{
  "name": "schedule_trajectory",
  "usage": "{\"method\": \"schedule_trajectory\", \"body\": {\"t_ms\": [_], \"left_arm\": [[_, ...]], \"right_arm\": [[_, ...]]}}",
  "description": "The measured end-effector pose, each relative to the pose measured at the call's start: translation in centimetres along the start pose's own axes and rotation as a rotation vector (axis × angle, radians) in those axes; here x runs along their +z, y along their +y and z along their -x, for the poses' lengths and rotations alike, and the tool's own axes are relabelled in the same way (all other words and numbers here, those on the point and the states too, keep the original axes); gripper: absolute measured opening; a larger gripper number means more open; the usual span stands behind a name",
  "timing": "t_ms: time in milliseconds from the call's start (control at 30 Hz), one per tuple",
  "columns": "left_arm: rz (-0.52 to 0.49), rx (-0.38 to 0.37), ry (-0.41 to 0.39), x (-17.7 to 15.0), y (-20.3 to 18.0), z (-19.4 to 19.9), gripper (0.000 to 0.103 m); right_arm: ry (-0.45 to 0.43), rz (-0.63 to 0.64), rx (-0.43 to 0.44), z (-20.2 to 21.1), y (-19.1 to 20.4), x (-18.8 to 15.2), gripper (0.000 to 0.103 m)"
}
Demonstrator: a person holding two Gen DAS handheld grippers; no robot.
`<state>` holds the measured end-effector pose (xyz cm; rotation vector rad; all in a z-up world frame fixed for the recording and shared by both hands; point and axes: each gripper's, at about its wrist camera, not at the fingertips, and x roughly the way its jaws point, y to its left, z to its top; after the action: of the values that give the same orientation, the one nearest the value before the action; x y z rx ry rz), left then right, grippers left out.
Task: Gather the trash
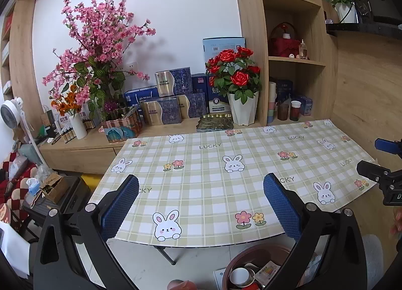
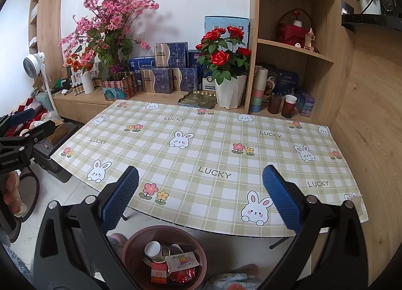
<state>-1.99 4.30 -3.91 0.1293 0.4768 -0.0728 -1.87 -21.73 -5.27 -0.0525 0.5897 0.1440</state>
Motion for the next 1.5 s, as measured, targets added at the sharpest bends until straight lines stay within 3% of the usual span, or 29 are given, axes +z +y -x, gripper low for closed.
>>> {"method": "schedule_trajectory", "body": {"t_ms": [667,833,967,1100,1500], "left_arm": [[0.01,-0.004,-0.033,0.0,0.1,0.8,0.097],[-0.012,0.07,-0.088,0.1,-0.4,1.7,0.097],[0.018,0.047,-0.08,0.3,0.0,1.9,0.097],[-0.007,0.075,-0.087,0.4,-0.3,2.1,0.097],[-0.012,0.05,-0.078,0.6,-0.4,2.2,0.097]], "right_arm": [[0.002,-0.001,0.001,-0.2,0.1,-0.3,0.097],[-0.008,-0.005,-0.001,0.1,0.1,-0.4,0.097],[-0.012,-0.012,-0.005,0.2,0.1,-0.3,0.097],[-0.019,-0.026,-0.01,0.4,-0.1,-0.3,0.097],[-0.032,-0.048,-0.021,0.7,-0.5,-0.1,0.097]]}}
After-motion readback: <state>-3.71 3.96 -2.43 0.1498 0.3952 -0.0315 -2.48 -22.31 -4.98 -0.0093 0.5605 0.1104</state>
